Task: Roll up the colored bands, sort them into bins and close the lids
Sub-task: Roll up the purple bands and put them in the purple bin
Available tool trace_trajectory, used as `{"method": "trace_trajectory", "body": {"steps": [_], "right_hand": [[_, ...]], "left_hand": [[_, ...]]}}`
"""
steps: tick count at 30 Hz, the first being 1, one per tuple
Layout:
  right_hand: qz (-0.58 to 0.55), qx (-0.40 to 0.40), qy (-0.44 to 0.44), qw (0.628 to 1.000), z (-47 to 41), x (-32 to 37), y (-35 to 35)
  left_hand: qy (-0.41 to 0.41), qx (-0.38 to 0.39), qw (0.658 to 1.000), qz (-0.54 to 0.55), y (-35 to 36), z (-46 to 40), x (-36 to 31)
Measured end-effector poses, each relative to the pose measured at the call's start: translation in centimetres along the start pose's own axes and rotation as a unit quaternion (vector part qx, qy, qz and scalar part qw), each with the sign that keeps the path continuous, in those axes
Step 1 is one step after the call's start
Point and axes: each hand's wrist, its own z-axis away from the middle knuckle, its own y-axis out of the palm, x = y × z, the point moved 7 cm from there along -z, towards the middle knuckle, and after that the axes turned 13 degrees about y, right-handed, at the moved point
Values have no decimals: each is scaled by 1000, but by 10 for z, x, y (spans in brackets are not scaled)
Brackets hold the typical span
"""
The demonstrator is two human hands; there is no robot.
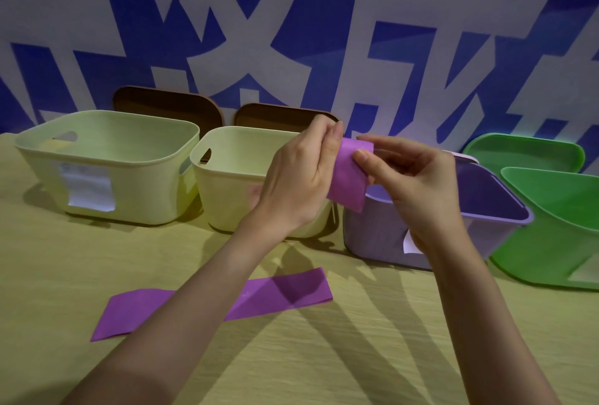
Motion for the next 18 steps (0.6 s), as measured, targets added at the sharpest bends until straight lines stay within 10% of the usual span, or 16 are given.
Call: {"method": "trace_trajectory", "body": {"steps": [18], "right_hand": [[48, -13, -81, 995, 7, 9, 10]], "left_hand": [[-160, -56, 977, 130, -1, 5, 24]]}}
